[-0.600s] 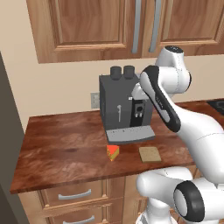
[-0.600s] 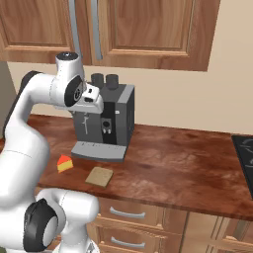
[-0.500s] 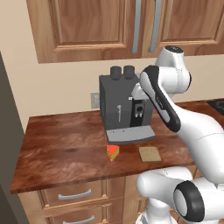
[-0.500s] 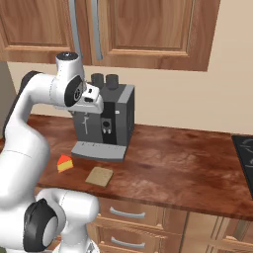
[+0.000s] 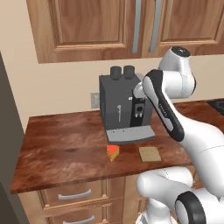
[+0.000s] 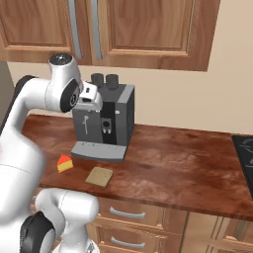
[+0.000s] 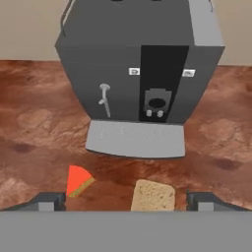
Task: Pick the pan from the cabinet and place it on the stove. Then turn on the stove burner for the pan.
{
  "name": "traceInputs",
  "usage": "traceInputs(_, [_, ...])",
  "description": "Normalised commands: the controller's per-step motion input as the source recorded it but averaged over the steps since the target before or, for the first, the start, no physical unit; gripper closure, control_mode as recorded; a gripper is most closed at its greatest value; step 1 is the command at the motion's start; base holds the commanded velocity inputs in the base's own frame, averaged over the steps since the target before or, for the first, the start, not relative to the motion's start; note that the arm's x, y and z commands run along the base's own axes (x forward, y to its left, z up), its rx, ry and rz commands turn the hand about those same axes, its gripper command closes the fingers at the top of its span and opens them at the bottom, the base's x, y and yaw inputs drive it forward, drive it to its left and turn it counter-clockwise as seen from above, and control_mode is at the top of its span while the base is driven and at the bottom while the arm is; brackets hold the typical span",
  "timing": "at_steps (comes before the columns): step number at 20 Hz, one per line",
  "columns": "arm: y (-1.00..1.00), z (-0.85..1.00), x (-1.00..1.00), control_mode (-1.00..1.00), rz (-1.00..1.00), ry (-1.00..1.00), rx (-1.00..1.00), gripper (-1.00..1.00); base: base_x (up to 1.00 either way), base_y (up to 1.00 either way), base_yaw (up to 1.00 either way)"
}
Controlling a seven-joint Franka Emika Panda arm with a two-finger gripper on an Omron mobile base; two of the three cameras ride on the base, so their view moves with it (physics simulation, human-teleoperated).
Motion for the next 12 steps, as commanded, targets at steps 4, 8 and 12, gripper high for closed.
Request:
traceInputs(4, [-0.16, 0.36, -0.3, -1.0, 0.0, -0.29, 0.0, -1.0, 0.0, 0.0, 0.0])
traceInputs(8, [-0.25, 0.5, -0.33, -1.0, 0.0, -0.28, 0.0, -1.0, 0.0, 0.0, 0.0])
traceInputs(12, [-0.19, 0.55, -0.33, -1.0, 0.0, -0.29, 0.0, -1.0, 0.0, 0.0, 0.0])
